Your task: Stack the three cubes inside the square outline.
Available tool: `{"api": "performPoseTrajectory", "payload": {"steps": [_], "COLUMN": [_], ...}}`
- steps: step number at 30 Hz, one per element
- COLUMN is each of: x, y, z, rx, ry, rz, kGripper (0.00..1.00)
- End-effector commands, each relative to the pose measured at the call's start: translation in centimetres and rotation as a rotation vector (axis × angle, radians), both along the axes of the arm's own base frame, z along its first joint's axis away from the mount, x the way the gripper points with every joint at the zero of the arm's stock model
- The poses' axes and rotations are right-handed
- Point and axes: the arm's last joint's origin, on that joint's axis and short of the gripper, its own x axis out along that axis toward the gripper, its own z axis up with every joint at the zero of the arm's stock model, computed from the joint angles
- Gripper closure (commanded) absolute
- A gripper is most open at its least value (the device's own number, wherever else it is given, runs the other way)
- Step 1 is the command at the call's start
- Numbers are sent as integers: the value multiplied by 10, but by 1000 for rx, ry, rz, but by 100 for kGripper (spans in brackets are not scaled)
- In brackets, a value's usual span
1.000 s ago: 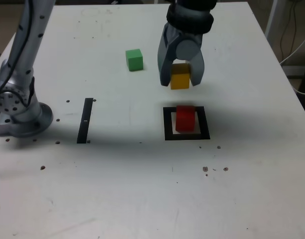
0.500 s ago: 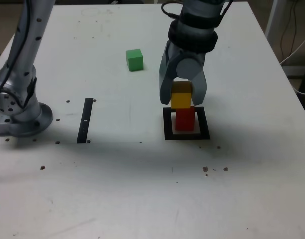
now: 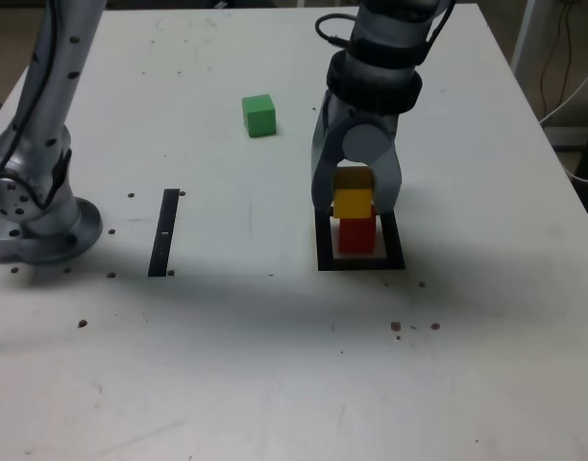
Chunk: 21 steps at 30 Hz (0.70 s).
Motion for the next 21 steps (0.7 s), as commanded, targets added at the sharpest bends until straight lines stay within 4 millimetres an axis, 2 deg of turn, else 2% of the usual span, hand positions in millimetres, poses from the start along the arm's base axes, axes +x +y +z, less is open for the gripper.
{"api": "performPoseTrajectory", "payload": {"steps": [1, 15, 16, 21], "x": [2, 5, 5, 5], "y": [-1, -1, -1, -1], "z": [-3, -9, -9, -12], "rx": [0, -3, -4, -10], "ry": [2, -1, -3, -9], "rz": [-6, -14, -15, -24], "kGripper": [68, 67, 65, 41]}}
